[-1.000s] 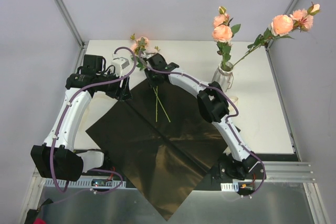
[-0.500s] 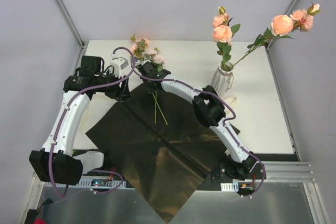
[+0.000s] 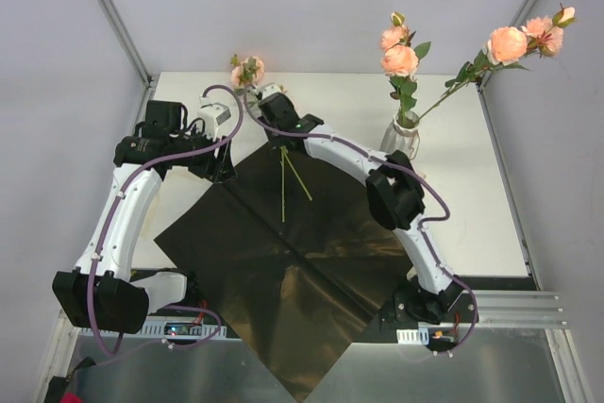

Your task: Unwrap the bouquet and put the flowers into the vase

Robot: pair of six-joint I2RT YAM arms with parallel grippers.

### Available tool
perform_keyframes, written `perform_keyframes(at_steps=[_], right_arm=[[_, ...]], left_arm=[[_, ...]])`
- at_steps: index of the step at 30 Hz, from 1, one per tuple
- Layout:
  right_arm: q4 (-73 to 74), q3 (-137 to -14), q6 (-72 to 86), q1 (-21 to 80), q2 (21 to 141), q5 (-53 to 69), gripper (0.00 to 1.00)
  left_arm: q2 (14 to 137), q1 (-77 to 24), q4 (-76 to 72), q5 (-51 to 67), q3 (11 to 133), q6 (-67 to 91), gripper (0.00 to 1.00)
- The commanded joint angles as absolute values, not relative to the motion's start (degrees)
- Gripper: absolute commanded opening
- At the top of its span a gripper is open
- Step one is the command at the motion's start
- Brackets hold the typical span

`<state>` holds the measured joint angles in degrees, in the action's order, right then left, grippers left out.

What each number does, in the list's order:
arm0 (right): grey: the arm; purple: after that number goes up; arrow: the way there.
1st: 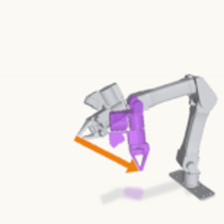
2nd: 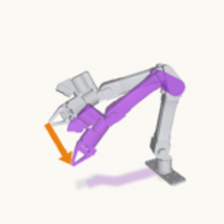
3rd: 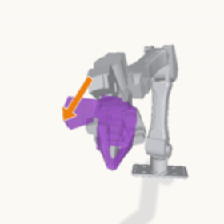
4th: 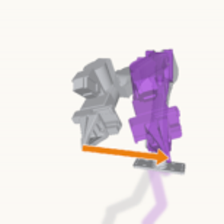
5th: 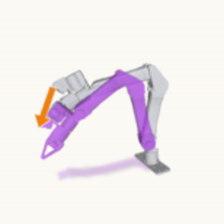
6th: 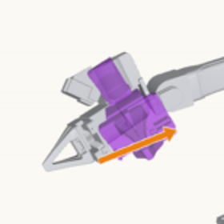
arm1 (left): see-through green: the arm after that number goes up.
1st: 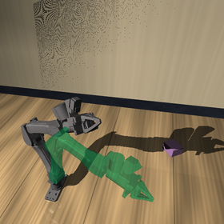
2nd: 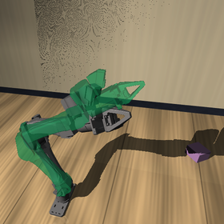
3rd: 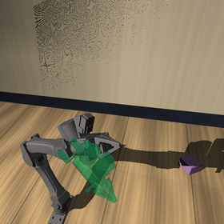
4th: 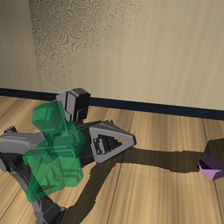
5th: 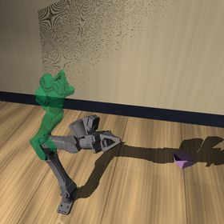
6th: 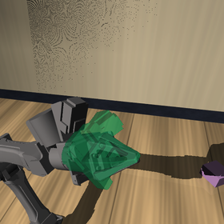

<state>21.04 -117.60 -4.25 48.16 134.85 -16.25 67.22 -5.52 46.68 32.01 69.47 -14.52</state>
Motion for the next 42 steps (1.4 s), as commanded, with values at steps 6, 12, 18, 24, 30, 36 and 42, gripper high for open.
perform_keyframes(at_steps=[6, 12, 18, 24, 30, 36, 42], right_arm=[[1.68, -114.09, -14.49, 46.67, 109.45, -17.49, 0.01], [-7.28, -99.52, -16.96, 46.76, 94.96, -20.12, 0.01], [-16.95, -92.39, -23.37, 46.76, 82.38, -22.23, 0.01], [-32.06, -86.75, -37.85, 47.55, 72.52, -27.77, 0.01], [-54.38, -81.04, -52.89, 47.46, 68.03, -28.82, 0.01], [-52.57, -81.21, -43.08, 33.94, 73.56, -29.36, 0.01], [-52.82, -81.65, -36.65, 28.57, 76.64, -26.47, 0.01]], left_arm=[[64.42, -4.92, 49.13, 31.55, 71.37, -14.24, 0.56], [63.72, -4.92, 49.13, 31.64, 71.54, -14.06, 0.56], [64.25, -4.92, 49.13, 31.91, 71.63, -13.8, 0.56], [64.34, -4.92, 49.13, 31.99, 72.16, -13.97, 0.56], [64.42, -4.92, 49.13, 31.82, 71.63, -14.68, 0.56], [65.83, -4.92, 48.87, 32.08, 71.81, -14.85, 0.56], [65.83, -4.83, 48.51, 31.82, 71.19, -15.29, 0.57]])
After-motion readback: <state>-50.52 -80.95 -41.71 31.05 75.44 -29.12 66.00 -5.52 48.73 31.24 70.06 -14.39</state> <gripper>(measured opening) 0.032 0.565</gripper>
